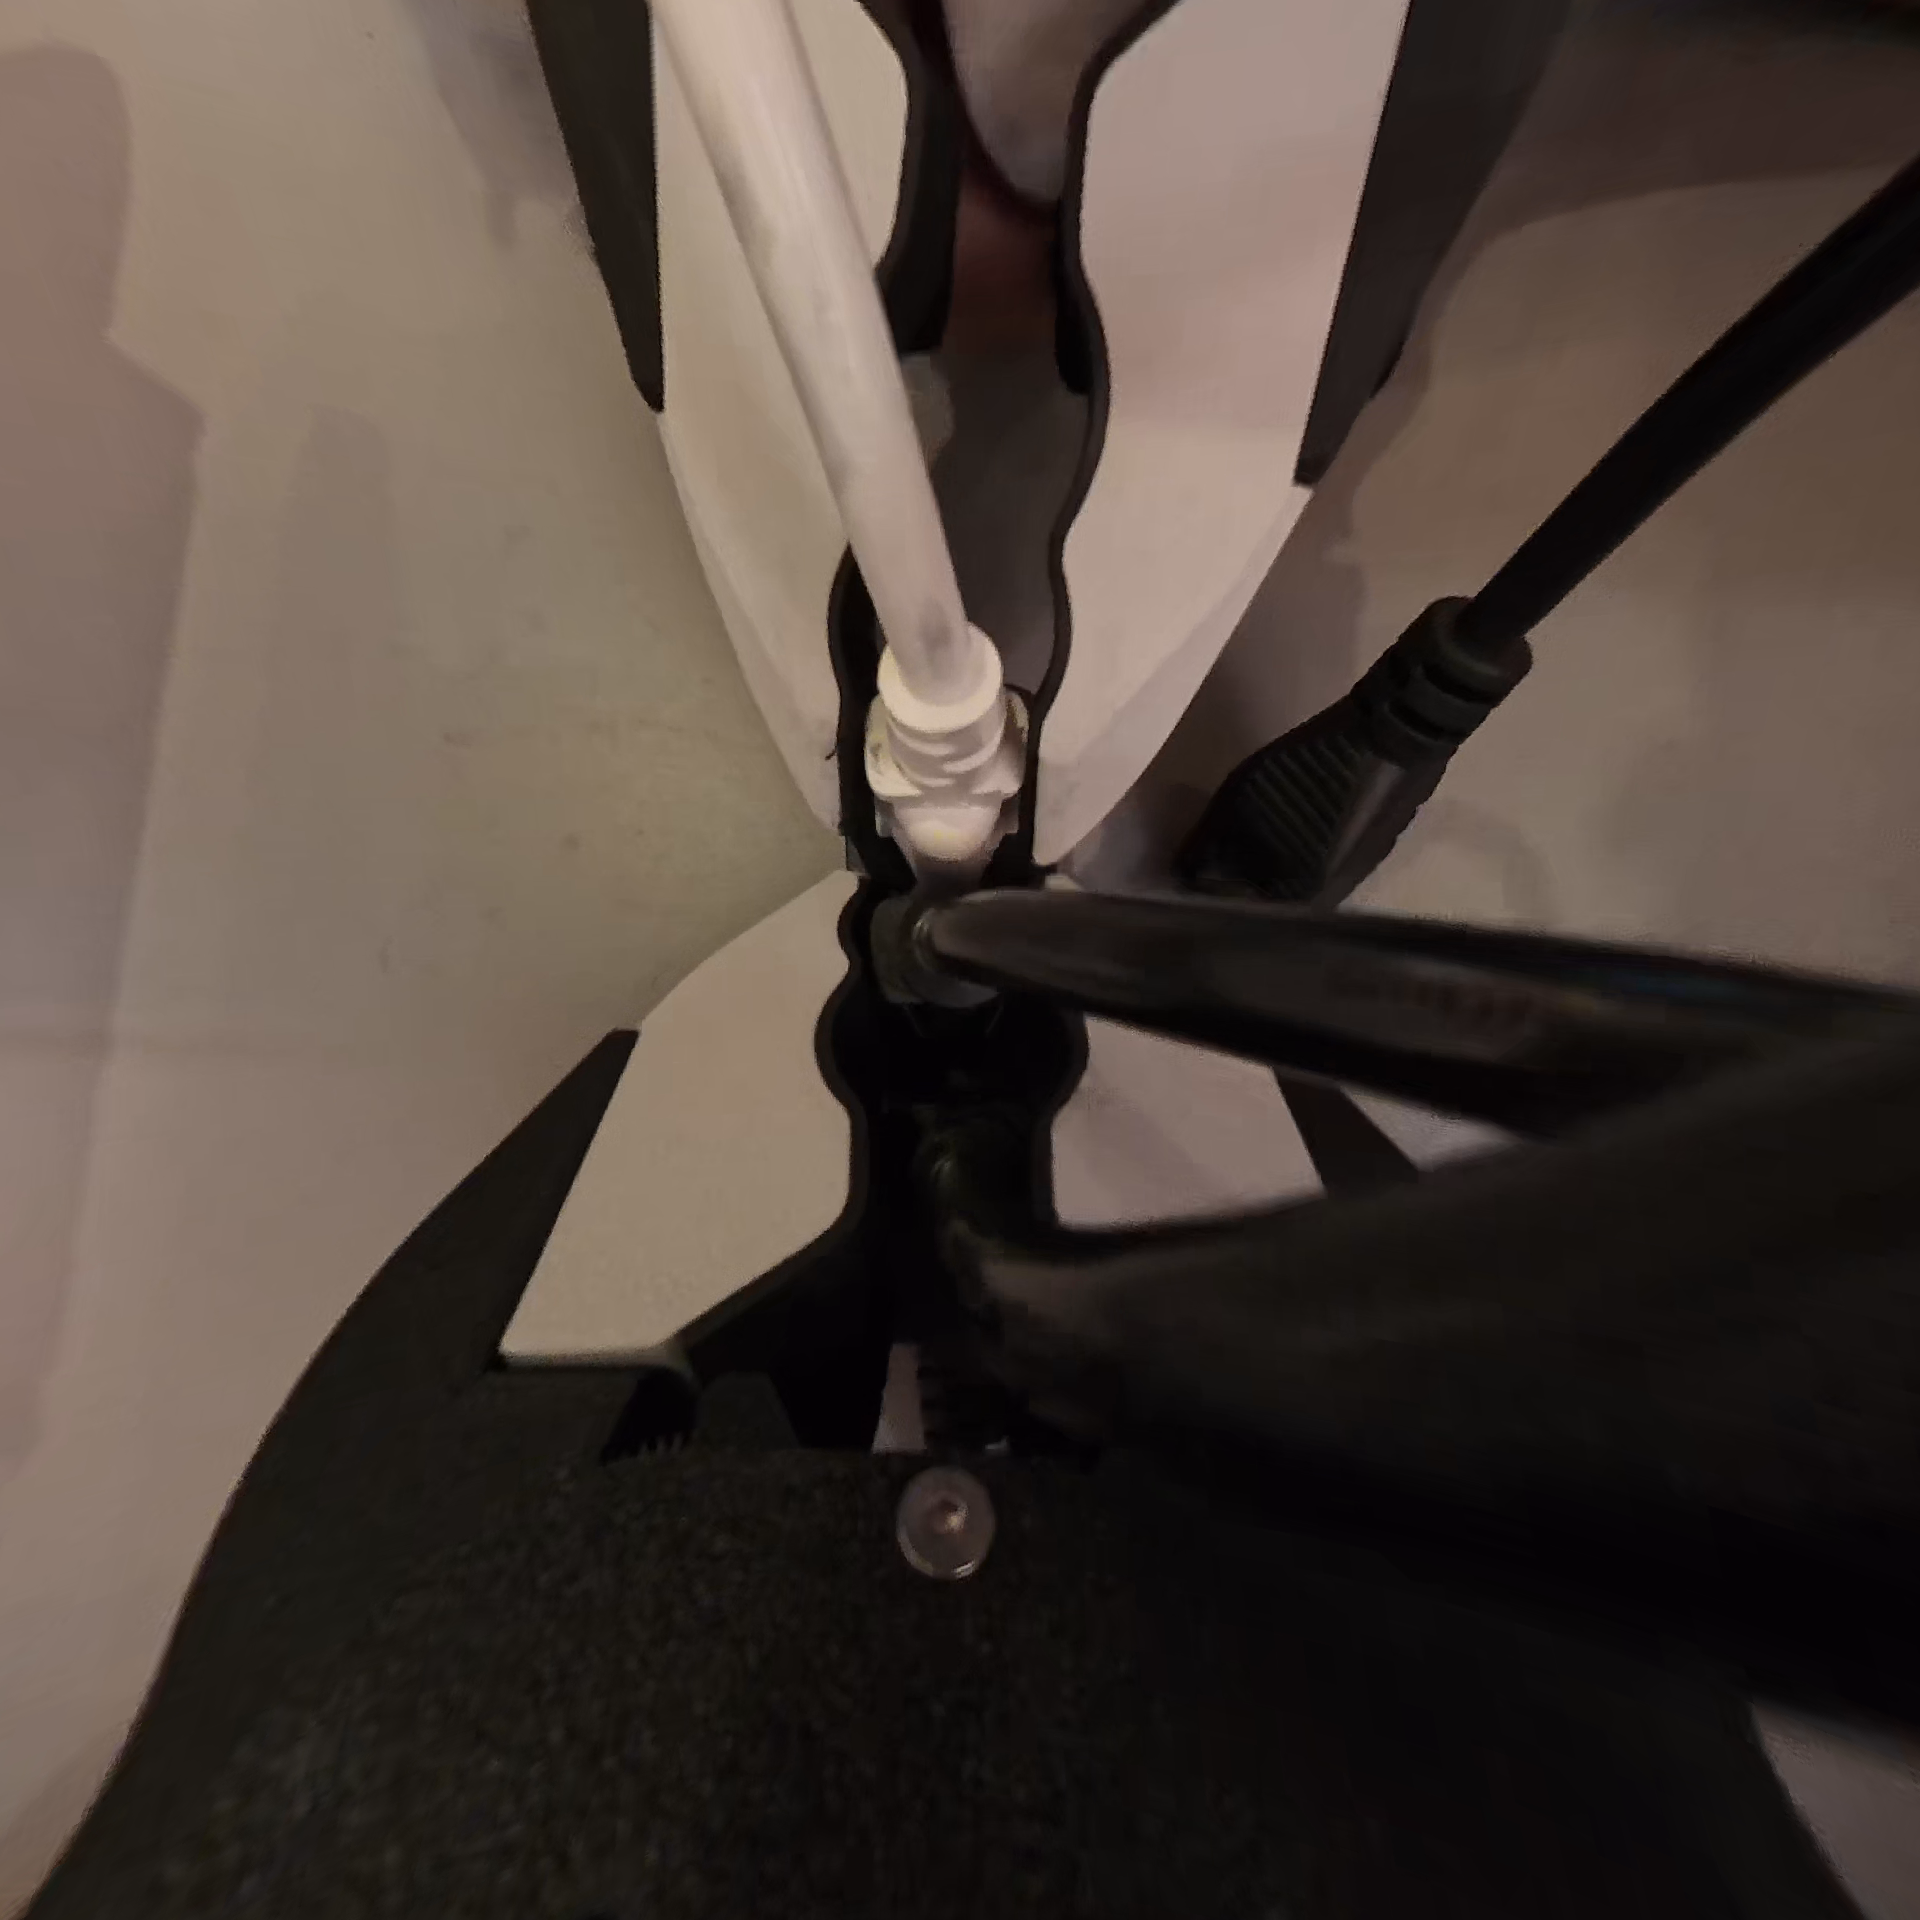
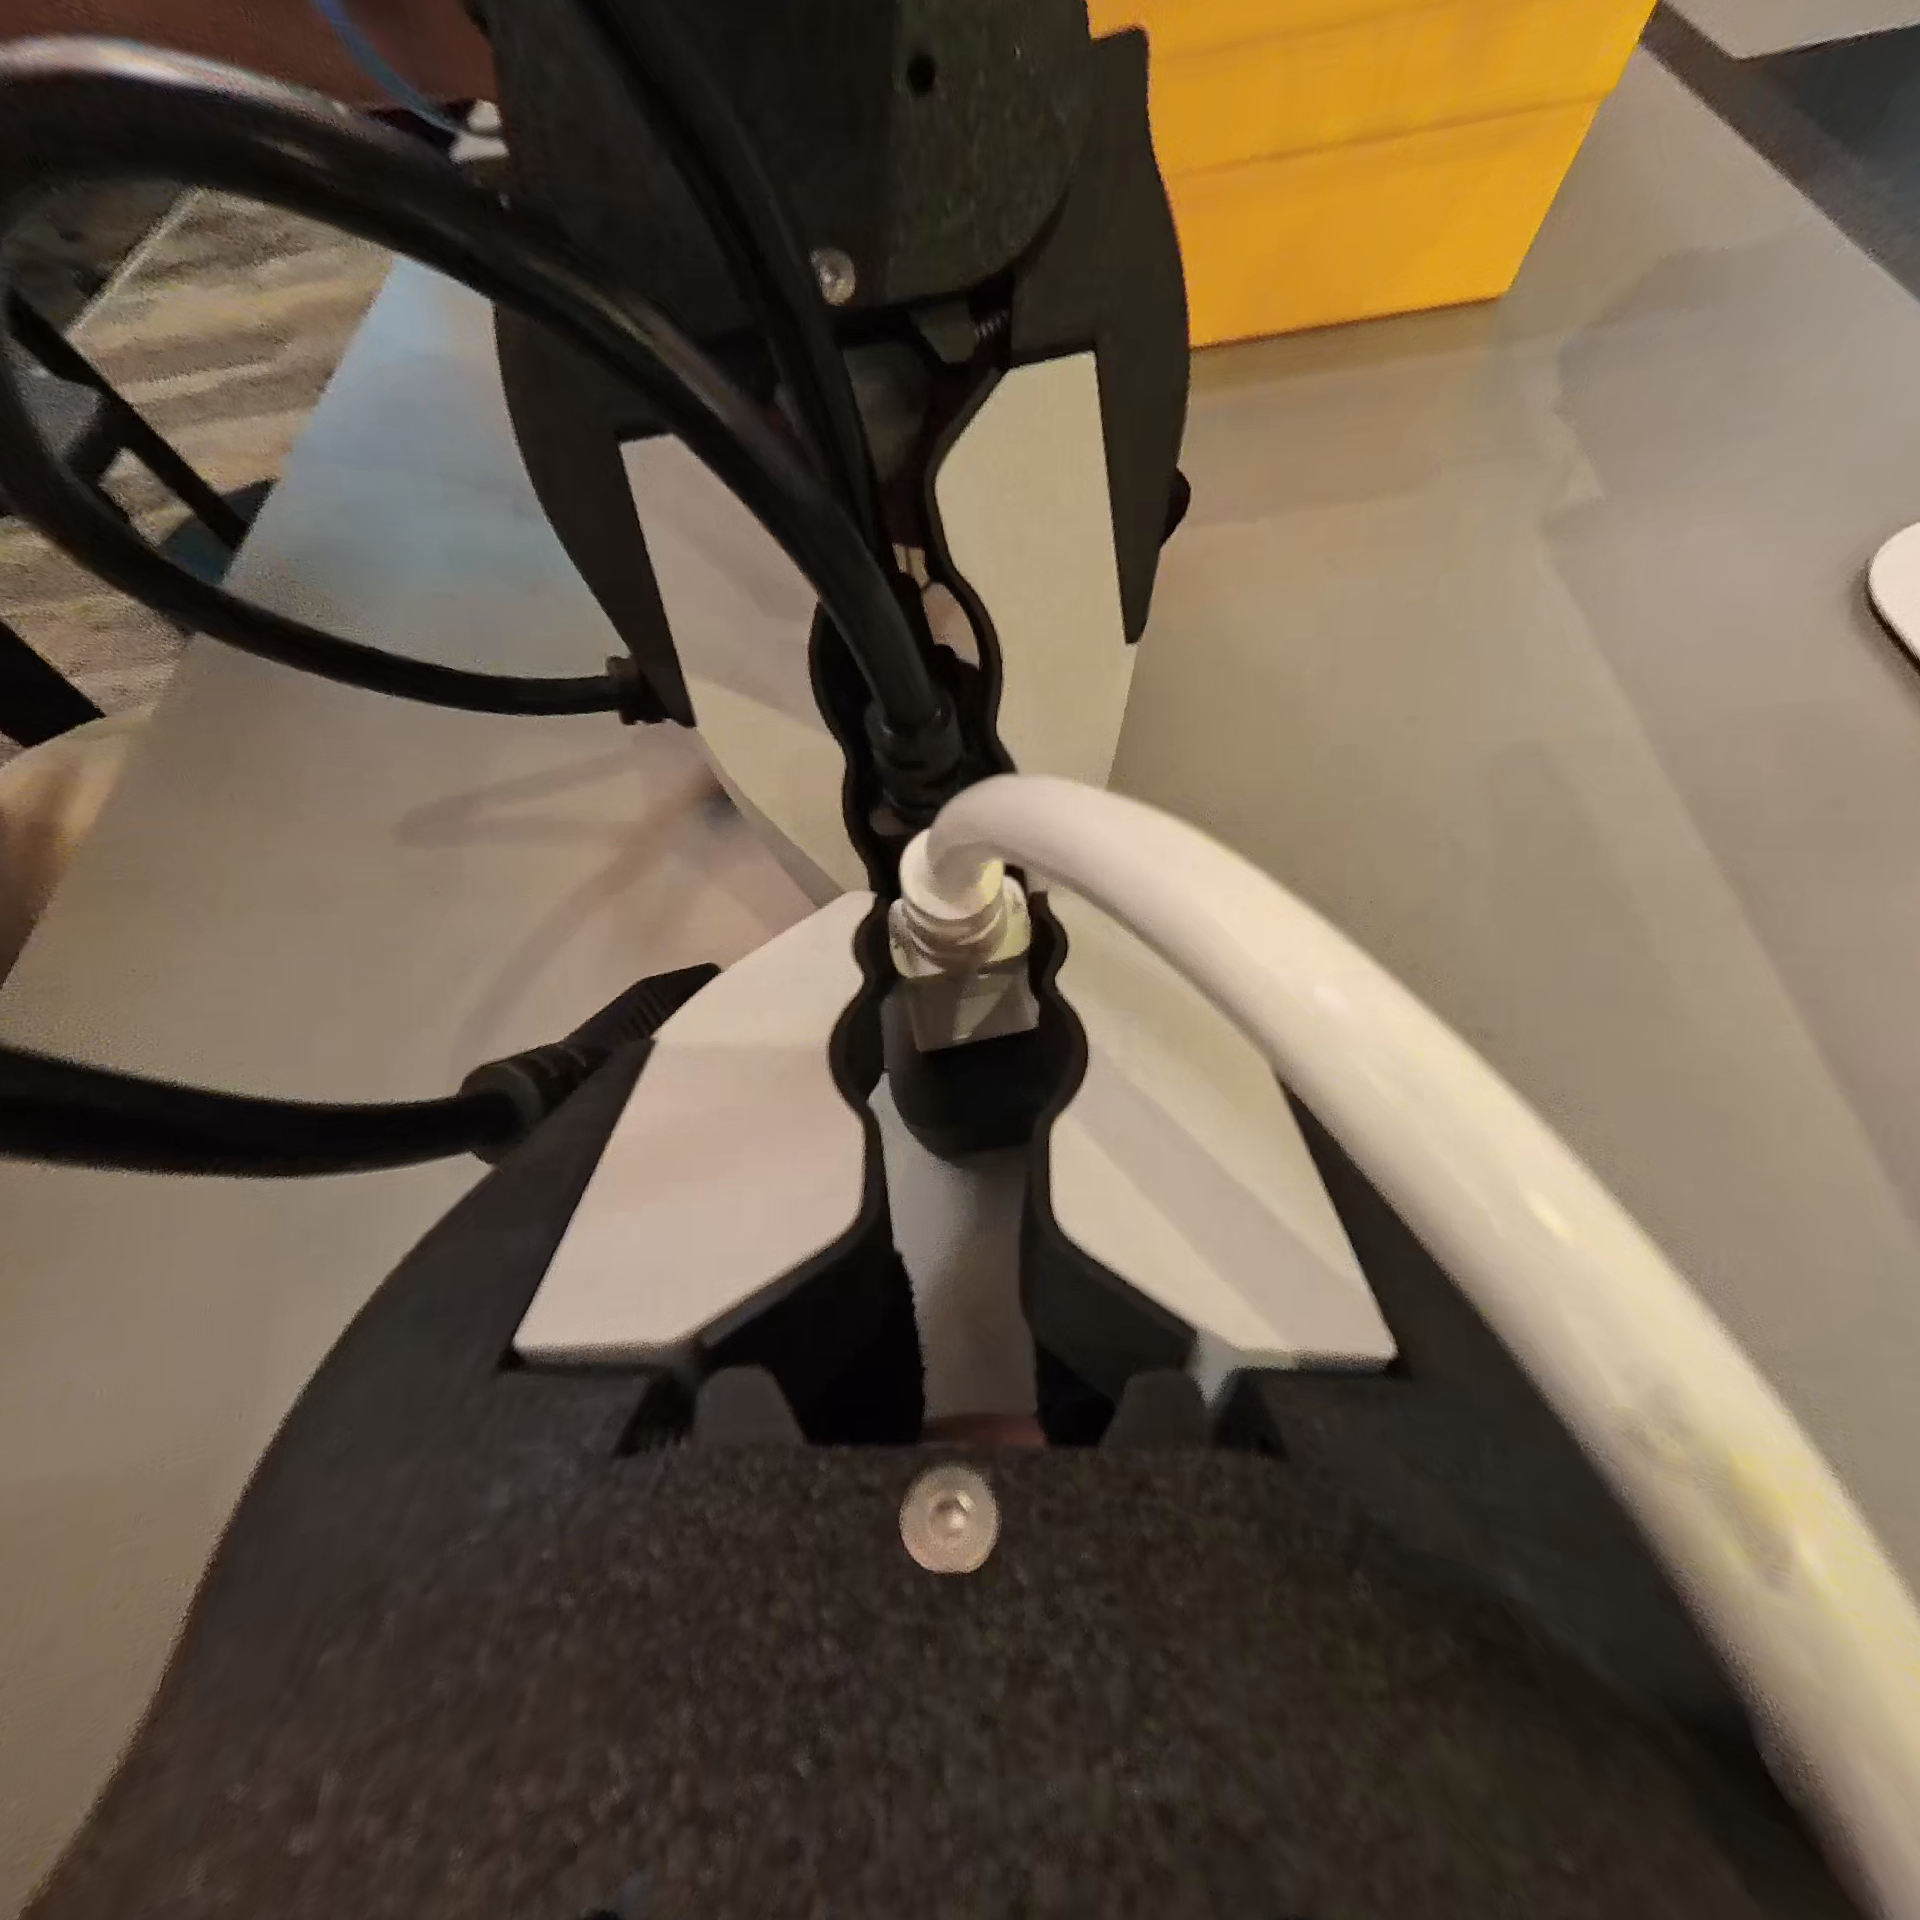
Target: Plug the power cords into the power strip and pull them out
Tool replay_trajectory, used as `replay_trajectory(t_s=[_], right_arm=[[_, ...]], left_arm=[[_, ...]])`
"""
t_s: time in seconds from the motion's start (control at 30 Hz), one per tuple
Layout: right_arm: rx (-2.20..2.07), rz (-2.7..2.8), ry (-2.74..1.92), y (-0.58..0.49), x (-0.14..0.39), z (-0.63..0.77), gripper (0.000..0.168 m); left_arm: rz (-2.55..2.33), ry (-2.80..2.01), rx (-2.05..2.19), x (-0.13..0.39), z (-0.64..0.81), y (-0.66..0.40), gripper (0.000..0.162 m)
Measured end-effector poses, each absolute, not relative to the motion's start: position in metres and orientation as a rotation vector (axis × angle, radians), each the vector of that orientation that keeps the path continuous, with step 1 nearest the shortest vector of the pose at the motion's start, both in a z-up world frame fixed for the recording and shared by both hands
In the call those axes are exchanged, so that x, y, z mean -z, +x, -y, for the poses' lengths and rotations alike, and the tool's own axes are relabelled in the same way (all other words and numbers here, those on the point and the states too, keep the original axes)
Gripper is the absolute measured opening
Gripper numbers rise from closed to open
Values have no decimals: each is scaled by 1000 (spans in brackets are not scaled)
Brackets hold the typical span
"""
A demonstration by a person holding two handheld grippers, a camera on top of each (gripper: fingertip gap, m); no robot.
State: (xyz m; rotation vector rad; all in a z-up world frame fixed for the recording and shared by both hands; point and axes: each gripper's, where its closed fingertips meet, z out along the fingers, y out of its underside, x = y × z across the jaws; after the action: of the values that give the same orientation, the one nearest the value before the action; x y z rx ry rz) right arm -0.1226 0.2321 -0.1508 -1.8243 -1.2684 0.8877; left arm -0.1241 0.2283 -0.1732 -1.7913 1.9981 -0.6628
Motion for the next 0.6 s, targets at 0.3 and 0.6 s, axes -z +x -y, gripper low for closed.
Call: replay_trajectory(t_s=[0.3,0.6], right_arm=[[-700,1390,-1816,-115,168,-226,36],[-648,1429,-1819,-123,172,-228,35]], left_arm=[[-2057,-1733,624,172,-223,-127,26],[-1990,-1793,607,172,-224,-126,27]])
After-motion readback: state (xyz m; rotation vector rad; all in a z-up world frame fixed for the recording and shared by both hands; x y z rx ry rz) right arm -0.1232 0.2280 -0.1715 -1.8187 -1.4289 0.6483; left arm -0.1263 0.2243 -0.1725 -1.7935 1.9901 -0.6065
